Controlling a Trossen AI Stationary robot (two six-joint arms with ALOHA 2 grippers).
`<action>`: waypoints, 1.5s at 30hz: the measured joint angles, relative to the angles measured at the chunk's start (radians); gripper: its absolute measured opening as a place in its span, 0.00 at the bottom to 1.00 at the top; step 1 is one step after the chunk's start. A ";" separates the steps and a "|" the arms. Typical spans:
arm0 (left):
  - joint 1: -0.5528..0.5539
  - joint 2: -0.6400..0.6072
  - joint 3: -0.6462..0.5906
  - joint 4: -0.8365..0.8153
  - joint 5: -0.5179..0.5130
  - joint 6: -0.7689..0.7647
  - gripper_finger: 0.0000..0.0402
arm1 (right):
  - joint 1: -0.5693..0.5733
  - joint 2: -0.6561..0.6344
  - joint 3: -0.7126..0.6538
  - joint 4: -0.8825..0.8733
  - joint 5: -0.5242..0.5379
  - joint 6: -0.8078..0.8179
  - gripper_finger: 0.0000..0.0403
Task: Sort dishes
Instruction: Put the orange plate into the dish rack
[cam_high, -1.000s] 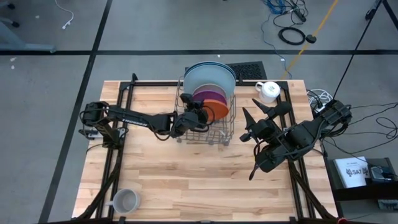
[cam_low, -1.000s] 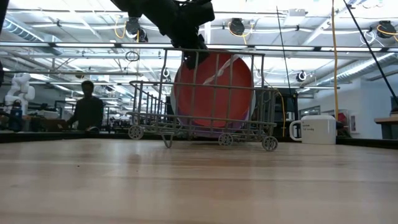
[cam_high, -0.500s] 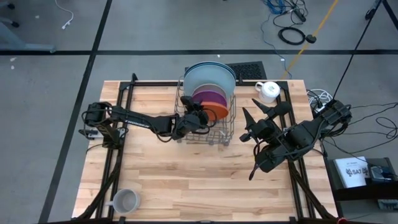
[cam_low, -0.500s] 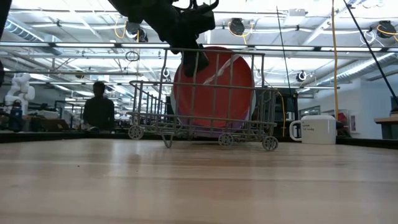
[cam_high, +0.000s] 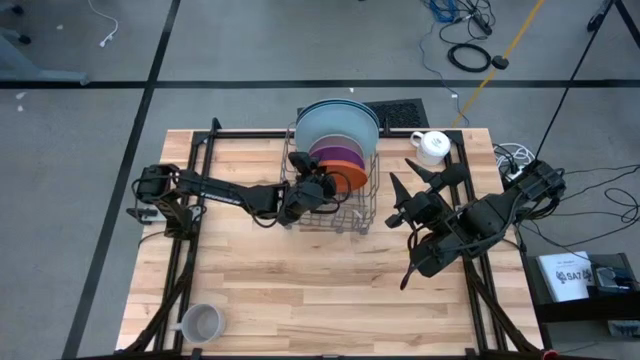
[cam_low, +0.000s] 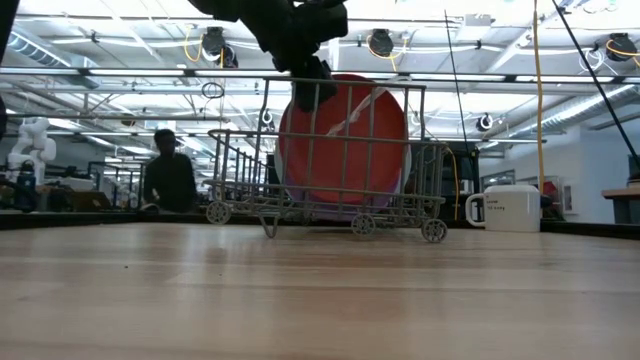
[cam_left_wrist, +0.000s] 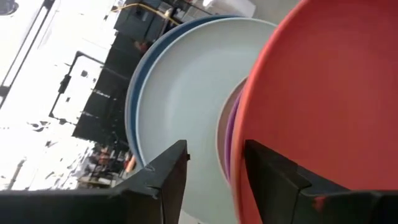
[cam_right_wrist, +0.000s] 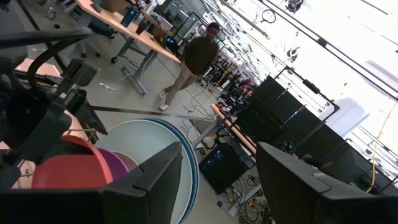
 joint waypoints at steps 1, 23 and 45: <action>0.000 0.000 0.000 -0.001 -0.002 0.000 0.40 | 0.000 0.000 0.000 0.000 0.000 0.000 0.49; -0.039 -0.002 0.002 0.000 -0.022 0.000 0.40 | 0.000 0.000 0.000 0.000 0.000 -0.001 0.49; -0.042 -0.003 0.003 0.030 -0.143 -0.059 0.40 | 0.000 0.000 0.000 0.000 0.000 0.000 0.49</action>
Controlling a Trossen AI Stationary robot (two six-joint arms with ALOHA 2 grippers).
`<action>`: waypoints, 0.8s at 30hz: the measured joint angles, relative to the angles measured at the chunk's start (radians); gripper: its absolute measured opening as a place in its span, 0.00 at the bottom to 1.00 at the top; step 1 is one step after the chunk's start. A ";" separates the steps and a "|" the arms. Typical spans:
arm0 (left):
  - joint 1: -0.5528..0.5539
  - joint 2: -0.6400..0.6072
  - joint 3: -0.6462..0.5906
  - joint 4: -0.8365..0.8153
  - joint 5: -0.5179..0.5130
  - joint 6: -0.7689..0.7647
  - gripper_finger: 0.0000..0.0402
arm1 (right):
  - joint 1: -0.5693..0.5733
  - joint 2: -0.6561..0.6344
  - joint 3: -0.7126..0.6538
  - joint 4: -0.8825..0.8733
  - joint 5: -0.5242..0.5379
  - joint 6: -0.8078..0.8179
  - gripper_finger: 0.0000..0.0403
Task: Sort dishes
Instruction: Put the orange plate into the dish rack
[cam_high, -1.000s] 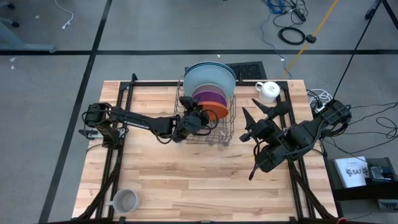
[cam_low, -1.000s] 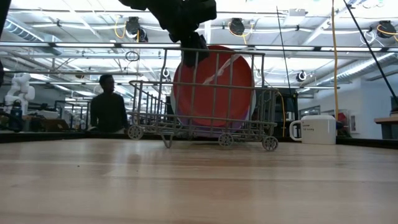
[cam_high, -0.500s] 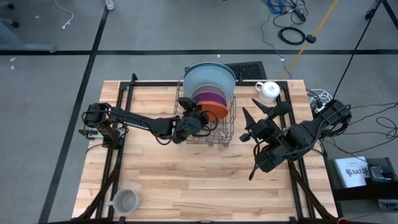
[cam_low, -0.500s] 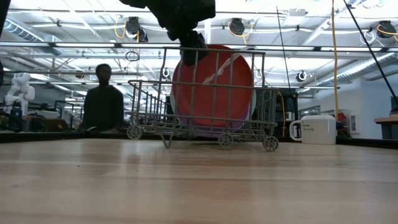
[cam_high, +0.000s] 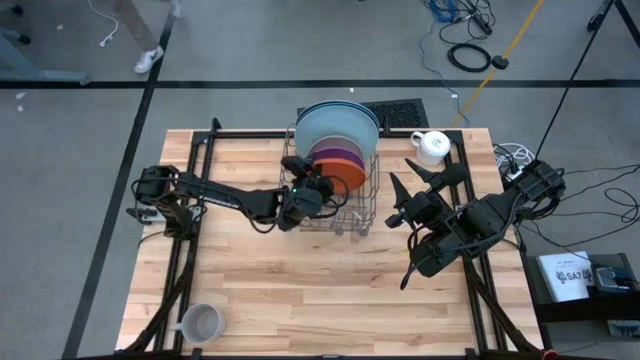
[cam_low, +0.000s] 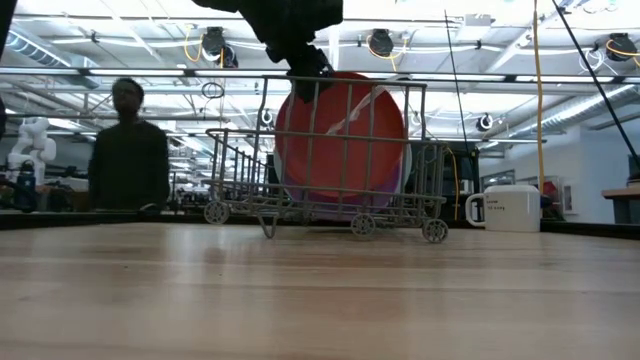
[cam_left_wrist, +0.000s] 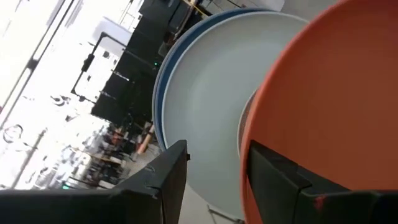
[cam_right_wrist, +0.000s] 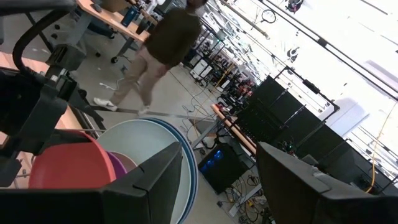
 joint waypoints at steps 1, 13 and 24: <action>0.000 0.000 0.000 0.002 0.000 -0.011 0.40 | 0.000 0.000 0.000 0.000 0.000 0.000 0.49; -0.024 0.000 0.000 0.077 -0.001 -0.055 0.40 | 0.000 0.000 0.000 0.000 0.000 0.000 0.49; -0.048 0.000 0.000 0.113 0.034 -0.120 0.40 | 0.000 0.000 0.000 0.000 0.000 0.000 0.49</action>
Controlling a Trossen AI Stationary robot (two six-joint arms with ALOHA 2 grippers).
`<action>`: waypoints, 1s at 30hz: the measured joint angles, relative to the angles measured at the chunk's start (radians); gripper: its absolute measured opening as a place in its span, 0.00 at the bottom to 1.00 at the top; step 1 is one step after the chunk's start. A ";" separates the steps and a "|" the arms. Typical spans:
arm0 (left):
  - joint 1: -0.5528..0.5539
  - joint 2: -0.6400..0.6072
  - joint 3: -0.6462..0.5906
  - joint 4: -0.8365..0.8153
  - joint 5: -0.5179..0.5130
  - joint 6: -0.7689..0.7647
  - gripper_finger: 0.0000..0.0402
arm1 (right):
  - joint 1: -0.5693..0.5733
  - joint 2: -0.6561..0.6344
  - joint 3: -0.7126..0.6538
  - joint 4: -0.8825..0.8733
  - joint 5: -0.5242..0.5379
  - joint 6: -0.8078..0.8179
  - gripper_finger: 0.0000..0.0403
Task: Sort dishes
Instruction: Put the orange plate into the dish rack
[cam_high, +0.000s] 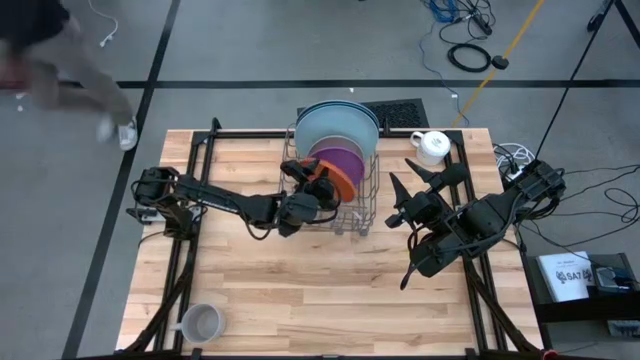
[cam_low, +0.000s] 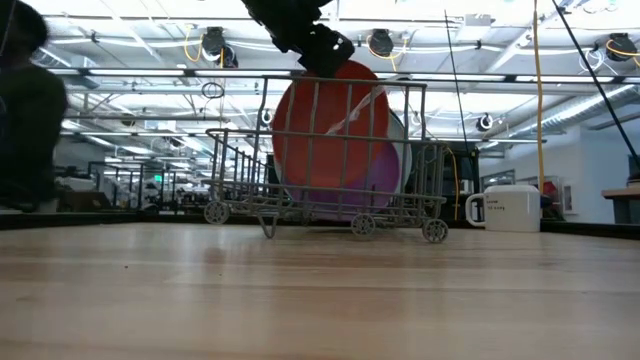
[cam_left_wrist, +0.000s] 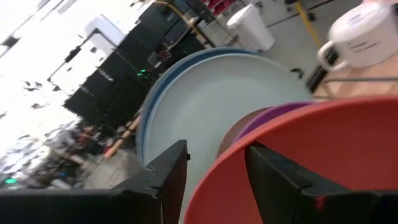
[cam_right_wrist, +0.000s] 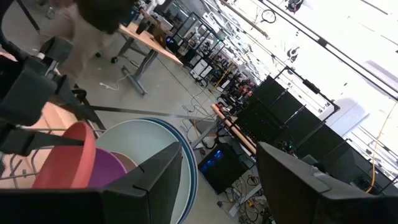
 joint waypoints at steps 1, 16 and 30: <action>-0.002 0.000 0.000 -0.005 0.013 -0.014 0.40 | 0.000 0.000 0.000 0.000 0.000 0.000 0.49; 0.009 -0.001 0.001 -0.083 -0.006 -0.194 0.39 | 0.000 0.000 0.000 0.008 -0.007 0.000 0.49; 0.010 0.000 0.000 -0.068 -0.013 -0.197 0.11 | -0.185 0.005 -0.092 0.174 -0.614 -0.128 0.49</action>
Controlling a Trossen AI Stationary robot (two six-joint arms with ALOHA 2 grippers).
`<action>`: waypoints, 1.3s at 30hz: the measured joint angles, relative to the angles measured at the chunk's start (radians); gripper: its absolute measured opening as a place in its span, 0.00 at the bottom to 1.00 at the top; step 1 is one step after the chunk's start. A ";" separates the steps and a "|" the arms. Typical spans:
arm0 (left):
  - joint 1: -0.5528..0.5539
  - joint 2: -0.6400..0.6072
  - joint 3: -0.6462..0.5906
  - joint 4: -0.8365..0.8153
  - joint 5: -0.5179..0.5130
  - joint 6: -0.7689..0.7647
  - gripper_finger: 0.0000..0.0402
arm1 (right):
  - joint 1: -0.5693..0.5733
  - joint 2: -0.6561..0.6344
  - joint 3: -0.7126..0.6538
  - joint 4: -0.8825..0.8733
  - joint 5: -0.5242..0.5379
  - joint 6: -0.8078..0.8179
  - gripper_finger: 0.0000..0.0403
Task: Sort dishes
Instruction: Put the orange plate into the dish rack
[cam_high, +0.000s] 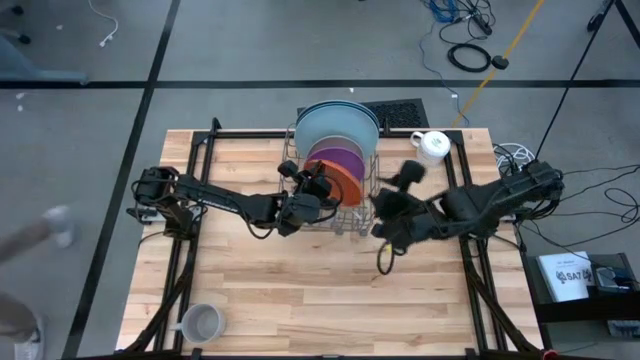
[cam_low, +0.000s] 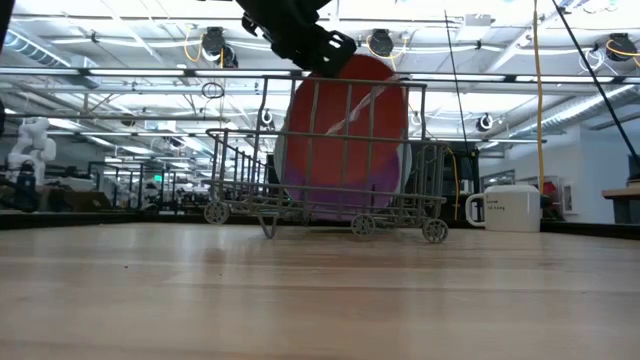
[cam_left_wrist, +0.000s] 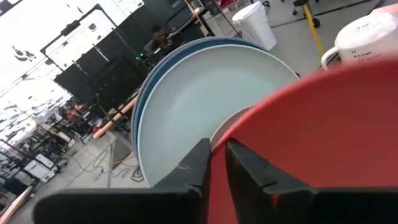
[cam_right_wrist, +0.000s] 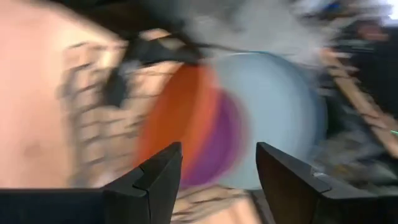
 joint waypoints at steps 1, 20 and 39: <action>0.000 0.000 0.000 0.000 0.000 0.000 0.10 | -0.021 0.000 -0.012 0.052 -0.075 -0.065 0.49; -0.001 0.000 -0.001 0.000 0.000 -0.027 0.03 | -0.403 0.001 -0.033 0.236 -0.445 -0.329 0.49; -0.055 -0.020 -0.001 0.001 -0.194 0.219 0.03 | -0.589 0.138 -0.035 0.256 -0.882 -0.623 0.49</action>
